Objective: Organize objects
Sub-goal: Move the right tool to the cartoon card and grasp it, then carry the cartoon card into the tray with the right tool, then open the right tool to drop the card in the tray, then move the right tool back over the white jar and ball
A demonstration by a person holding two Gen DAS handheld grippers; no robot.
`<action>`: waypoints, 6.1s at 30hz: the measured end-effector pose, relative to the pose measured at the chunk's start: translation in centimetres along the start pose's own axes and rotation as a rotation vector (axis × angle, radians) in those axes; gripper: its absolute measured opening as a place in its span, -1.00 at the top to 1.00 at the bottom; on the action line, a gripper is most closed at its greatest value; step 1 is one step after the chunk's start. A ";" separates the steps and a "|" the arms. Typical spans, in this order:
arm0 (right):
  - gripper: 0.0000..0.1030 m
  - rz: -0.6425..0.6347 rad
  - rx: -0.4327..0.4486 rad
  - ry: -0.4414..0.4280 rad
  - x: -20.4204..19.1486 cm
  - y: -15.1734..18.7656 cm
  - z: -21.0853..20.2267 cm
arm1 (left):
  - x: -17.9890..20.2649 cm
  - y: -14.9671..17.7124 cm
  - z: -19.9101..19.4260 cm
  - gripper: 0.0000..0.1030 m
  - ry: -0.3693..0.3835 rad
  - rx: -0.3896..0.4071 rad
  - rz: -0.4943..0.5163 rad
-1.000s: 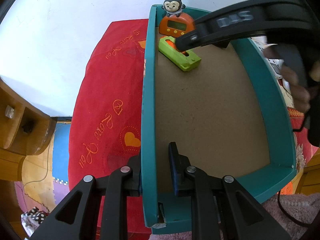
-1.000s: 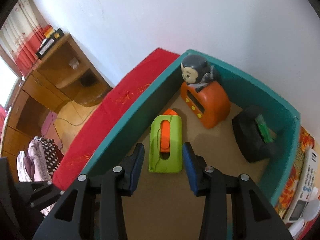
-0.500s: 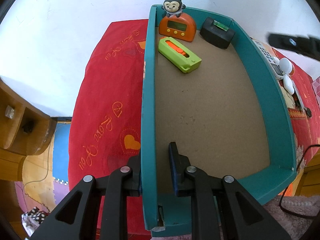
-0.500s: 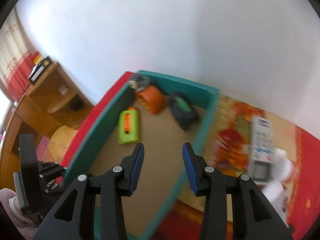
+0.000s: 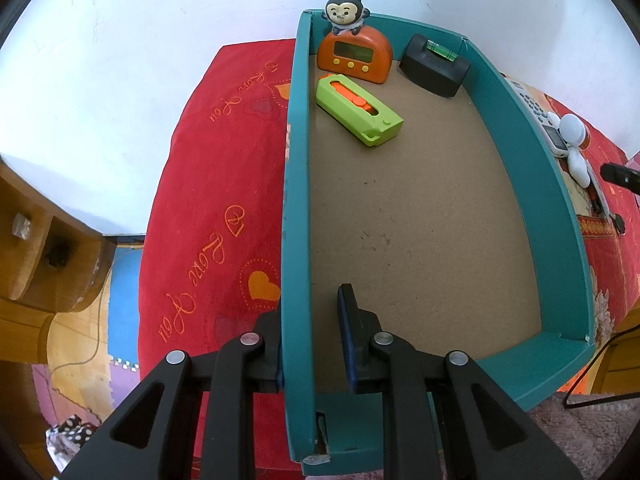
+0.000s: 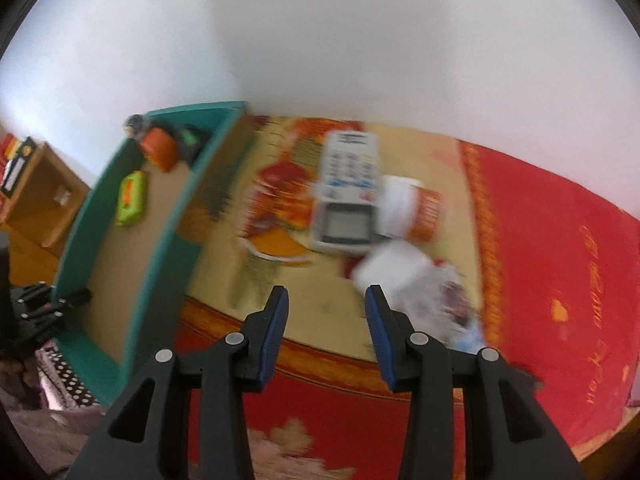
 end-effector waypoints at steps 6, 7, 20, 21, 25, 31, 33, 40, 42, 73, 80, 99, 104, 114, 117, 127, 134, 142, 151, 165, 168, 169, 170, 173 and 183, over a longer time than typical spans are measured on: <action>-0.14 0.036 -0.030 0.036 4.9 1.6 0.6 | 0.0 0.0 0.0 0.60 0.000 0.000 0.000; -0.16 0.034 -0.033 0.045 5.5 1.7 0.8 | 0.0 0.0 0.0 0.60 0.000 0.000 0.000; -0.38 -0.029 -0.077 -0.012 7.3 2.4 2.9 | 0.0 0.0 0.0 0.60 0.000 0.000 -0.001; -0.38 -0.030 -0.087 -0.013 7.5 2.6 3.2 | 0.0 0.0 0.0 0.60 0.000 -0.001 0.000; -0.38 -0.029 -0.129 0.000 7.9 3.3 3.9 | 0.0 -0.2 0.0 0.60 0.000 -0.001 -0.002; -0.23 0.043 -0.122 -0.017 8.3 3.3 3.5 | 0.0 -0.1 -0.1 0.60 0.000 -0.001 -0.001; -0.18 0.074 -0.111 -0.026 8.5 3.3 3.3 | 0.0 -0.1 -0.1 0.60 0.000 -0.001 -0.001; -0.16 0.097 -0.082 -0.029 8.0 3.7 2.7 | 0.0 -0.1 -0.1 0.60 0.001 0.000 0.000; -0.16 0.102 -0.070 -0.032 7.8 3.7 2.3 | 0.0 -0.2 -0.2 0.60 0.000 0.000 0.000; -0.16 -0.035 0.016 -0.245 -6.1 -3.2 0.1 | -0.3 -0.2 -0.2 0.59 0.000 0.000 -0.002; -0.16 -0.124 -0.020 -0.368 -13.5 -3.7 1.6 | -0.4 -0.3 -0.3 0.59 0.000 0.000 -0.005; -0.17 -0.216 -0.233 -0.473 -23.0 -1.8 9.3 | -0.9 -0.7 -0.2 0.59 0.005 0.004 -0.005; -0.17 -0.248 -0.234 -0.439 -23.5 -1.8 10.0 | -0.9 -0.8 -0.2 0.59 0.006 0.004 -0.006; -0.16 -0.275 -0.238 -0.428 -24.5 -1.6 10.1 | -0.9 -0.8 -0.2 0.59 0.005 0.005 -0.006; -0.17 -0.279 -0.240 -0.424 -24.5 -1.5 10.1 | -1.0 -0.9 -0.1 0.59 0.005 0.005 -0.007; -0.19 -0.288 -0.245 -0.414 -24.7 -1.3 10.0 | -0.9 -0.7 -0.2 0.59 0.006 0.005 -0.006; -0.21 -0.266 -0.246 -0.433 -24.6 -1.4 9.7 | -0.9 -0.7 -0.3 0.59 0.006 0.005 -0.005; -0.21 -0.243 -0.215 -0.447 -23.2 -1.9 7.9 | -0.9 -0.6 -0.3 0.59 0.007 0.005 -0.005; -0.21 -0.155 -0.135 -0.441 -18.8 -2.9 4.1 | -1.2 -0.9 -0.1 0.59 0.003 0.003 0.005; -0.21 -0.003 -0.041 -0.238 -8.4 -3.2 0.3 | -1.1 -0.8 0.4 0.59 0.003 0.005 0.009; -0.21 0.051 -0.031 -0.164 -5.0 -3.2 0.4 | -1.0 -0.6 0.2 0.59 0.003 0.006 0.010; -0.21 0.070 -0.025 -0.126 -3.7 -3.2 0.5 | -1.0 -0.6 0.2 0.59 0.003 0.006 0.010; -0.21 0.088 -0.017 -0.079 -2.5 -3.3 0.6 | -1.0 -0.6 0.2 0.59 0.003 0.007 0.010; -0.29 0.145 0.015 0.059 0.9 -3.9 0.9 | -1.0 -0.6 0.2 0.59 0.003 0.007 0.009; -0.36 0.181 -0.027 0.220 4.4 -4.7 5.0 | -0.9 -0.6 0.2 0.59 0.003 0.007 0.008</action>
Point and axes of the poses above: each gripper's, at about its wrist camera, not at the fingertips, and z roughly the way its jaws point, x to its right, y to its underside, the point moved 1 cm from there along z, roughly the way its jaws point, and after that the axes turned 15 degrees about x, right-handed, at the moved point
